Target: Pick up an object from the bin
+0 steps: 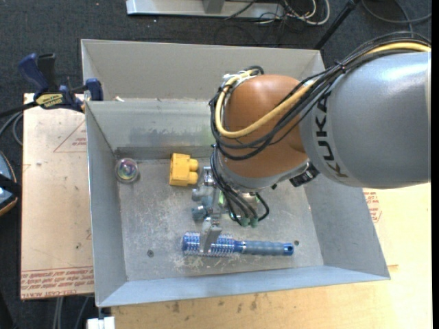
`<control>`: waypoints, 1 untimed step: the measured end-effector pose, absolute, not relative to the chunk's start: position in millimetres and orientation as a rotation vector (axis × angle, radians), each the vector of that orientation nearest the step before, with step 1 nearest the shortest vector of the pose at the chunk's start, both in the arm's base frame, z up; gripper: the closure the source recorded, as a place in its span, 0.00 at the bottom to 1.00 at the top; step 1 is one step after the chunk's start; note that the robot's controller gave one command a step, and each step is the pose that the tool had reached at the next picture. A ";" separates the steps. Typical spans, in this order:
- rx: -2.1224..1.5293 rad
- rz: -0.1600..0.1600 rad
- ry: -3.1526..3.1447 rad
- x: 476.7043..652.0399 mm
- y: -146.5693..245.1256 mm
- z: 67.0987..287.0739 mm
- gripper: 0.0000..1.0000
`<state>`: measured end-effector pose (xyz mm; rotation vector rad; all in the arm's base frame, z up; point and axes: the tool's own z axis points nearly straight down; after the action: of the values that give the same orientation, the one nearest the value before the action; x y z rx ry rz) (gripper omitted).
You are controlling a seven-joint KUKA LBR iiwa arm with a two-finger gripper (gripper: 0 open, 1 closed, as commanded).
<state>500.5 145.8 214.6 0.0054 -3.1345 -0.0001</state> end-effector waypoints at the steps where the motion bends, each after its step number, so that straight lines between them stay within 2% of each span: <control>1: -0.001 -0.002 -3.141 502.3 144.9 217.8 1.00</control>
Offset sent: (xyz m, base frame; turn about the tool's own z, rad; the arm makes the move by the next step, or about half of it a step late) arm 0.0000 0.0000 0.0000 0.0000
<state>502.3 144.9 217.8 -0.0008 -3.1415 -0.0016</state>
